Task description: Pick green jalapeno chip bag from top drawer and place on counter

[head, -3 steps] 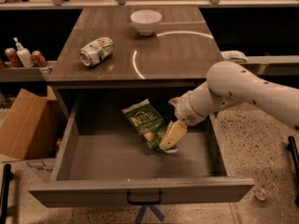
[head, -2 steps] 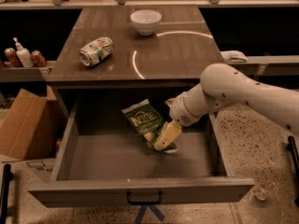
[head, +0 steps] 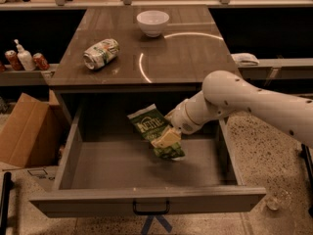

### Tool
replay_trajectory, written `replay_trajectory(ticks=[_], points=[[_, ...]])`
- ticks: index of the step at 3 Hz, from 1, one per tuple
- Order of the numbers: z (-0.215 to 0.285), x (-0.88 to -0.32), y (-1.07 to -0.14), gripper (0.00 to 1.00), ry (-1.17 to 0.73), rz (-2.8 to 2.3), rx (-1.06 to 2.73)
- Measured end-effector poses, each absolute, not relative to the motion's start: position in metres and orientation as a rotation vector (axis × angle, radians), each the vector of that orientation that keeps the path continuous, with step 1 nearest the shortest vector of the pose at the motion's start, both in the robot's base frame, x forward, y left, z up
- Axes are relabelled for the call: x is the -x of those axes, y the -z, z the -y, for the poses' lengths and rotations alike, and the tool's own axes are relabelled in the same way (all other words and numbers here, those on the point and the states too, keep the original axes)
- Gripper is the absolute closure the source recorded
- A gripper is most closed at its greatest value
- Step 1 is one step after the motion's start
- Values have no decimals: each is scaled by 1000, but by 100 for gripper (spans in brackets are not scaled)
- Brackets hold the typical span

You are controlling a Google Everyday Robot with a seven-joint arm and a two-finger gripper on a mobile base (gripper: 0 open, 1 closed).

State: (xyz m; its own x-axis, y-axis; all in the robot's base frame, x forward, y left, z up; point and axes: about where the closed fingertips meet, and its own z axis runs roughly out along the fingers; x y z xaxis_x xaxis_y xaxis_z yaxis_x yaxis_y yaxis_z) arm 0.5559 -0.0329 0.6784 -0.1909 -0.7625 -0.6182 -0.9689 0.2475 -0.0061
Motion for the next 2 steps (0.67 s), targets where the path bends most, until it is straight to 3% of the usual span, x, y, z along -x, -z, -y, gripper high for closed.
replay_trajectory(ticks=[2], points=[[38, -543, -698, 88, -594, -1941, 1530]])
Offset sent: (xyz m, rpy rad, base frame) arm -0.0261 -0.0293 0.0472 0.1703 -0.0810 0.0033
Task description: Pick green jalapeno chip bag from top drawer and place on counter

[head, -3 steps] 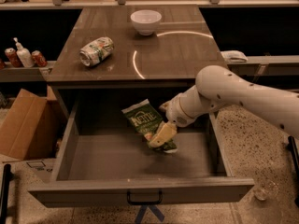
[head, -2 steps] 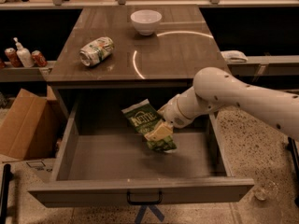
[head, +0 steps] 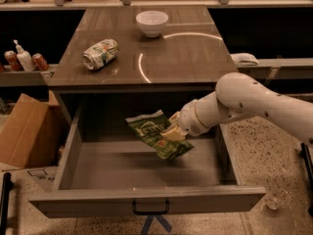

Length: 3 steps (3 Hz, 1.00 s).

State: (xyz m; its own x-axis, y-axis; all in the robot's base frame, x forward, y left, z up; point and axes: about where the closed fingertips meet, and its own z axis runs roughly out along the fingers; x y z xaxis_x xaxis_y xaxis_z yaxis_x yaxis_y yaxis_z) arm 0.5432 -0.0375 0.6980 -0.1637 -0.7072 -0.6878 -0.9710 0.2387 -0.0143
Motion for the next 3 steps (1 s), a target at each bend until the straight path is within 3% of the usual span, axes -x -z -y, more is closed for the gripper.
replay_trajectory(ticks=[1, 3], points=[[62, -530, -733, 100, -599, -1852, 1488], [135, -532, -817, 100, -460, -1722, 1412]])
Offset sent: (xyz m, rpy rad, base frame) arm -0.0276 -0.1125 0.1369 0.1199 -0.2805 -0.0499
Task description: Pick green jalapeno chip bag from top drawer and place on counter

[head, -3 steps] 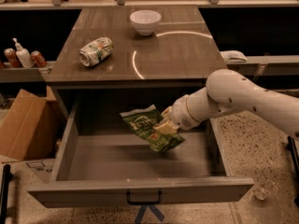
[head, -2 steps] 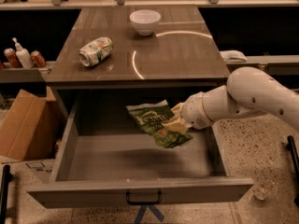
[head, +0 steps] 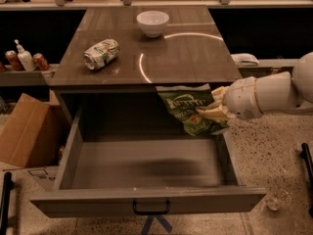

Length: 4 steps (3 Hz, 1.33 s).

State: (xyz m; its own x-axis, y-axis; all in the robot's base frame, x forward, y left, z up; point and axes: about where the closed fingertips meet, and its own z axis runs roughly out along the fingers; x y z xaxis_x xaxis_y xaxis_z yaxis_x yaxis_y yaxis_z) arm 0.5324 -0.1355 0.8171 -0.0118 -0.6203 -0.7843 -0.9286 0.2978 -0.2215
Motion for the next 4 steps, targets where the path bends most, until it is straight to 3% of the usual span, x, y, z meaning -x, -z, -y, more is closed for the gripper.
replay_trajectory(ticks=[2, 4], points=[[135, -543, -831, 100, -473, -1686, 1375], [144, -591, -895, 100, -452, -1560, 1281]])
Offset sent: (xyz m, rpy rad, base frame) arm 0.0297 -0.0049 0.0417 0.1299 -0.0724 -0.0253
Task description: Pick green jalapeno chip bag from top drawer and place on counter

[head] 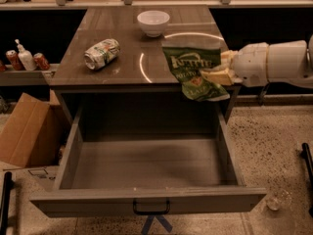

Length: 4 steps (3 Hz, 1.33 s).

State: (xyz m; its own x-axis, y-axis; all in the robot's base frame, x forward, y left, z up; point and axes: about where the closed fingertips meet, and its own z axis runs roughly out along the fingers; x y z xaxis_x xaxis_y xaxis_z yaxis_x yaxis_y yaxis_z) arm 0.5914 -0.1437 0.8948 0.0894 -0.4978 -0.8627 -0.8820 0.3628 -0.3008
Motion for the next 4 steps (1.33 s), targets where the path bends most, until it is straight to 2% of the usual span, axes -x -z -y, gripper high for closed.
replay_trajectory(ticks=[2, 4], points=[[150, -643, -944, 100, -430, -1462, 1206], [144, -709, -928, 100, -459, -1506, 1180]])
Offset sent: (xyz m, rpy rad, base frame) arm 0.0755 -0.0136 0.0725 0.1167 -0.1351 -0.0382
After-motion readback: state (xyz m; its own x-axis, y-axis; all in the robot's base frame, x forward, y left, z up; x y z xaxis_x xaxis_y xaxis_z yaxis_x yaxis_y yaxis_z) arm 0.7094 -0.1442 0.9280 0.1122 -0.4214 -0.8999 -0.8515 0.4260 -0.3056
